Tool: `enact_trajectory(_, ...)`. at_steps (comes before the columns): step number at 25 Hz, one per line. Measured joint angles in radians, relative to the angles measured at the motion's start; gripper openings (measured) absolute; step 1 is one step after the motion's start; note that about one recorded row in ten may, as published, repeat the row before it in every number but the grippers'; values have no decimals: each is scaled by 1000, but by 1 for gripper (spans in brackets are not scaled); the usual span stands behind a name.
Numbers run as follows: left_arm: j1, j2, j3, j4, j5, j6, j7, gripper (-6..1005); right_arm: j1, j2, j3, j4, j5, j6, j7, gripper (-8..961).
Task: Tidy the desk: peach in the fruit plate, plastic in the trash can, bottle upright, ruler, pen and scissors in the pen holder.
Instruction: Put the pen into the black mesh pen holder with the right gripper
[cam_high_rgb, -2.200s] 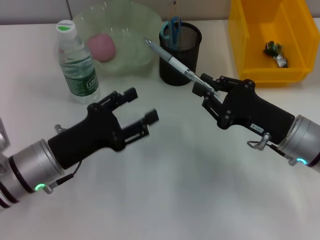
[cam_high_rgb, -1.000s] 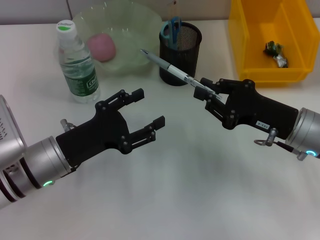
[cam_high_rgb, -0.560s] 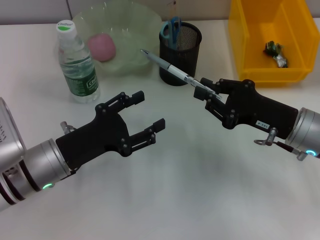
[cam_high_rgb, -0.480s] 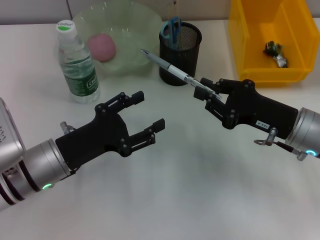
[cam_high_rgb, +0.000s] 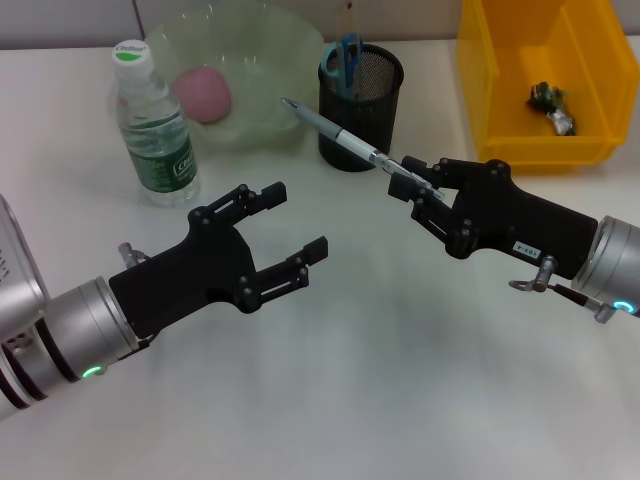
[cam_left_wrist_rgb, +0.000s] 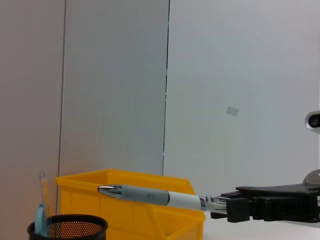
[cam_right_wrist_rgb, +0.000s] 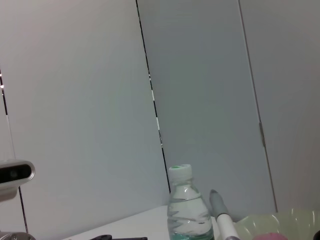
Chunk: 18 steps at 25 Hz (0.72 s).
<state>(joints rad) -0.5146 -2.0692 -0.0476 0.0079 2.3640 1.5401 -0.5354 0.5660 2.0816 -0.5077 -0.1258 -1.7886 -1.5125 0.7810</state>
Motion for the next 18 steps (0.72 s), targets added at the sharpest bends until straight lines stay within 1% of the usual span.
enact_trajectory(18,-2,0,0,3,0,-6,-3,782,2,0,0,-12,0,-2,18,222)
